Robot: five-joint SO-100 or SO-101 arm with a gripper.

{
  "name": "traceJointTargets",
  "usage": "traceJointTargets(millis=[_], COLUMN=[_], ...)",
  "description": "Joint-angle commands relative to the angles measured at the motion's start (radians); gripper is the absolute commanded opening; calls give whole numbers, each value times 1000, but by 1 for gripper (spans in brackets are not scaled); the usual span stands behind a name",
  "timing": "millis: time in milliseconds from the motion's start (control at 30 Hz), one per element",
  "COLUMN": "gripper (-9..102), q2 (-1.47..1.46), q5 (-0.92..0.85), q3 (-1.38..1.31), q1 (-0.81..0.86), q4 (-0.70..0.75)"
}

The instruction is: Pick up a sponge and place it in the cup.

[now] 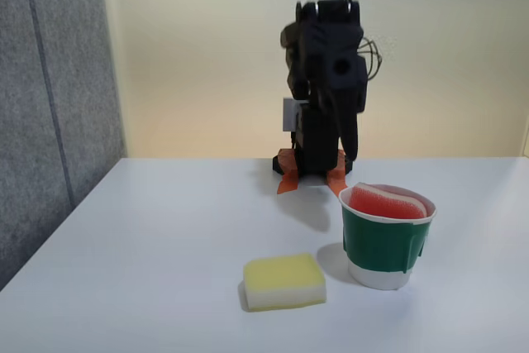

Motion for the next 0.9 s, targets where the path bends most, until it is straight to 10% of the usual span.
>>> traceJointTargets(millis=[0,867], gripper=[0,0], q2=[101,245], q5=[-2,21], q3=[83,520], q1=[14,44], q4=[17,178])
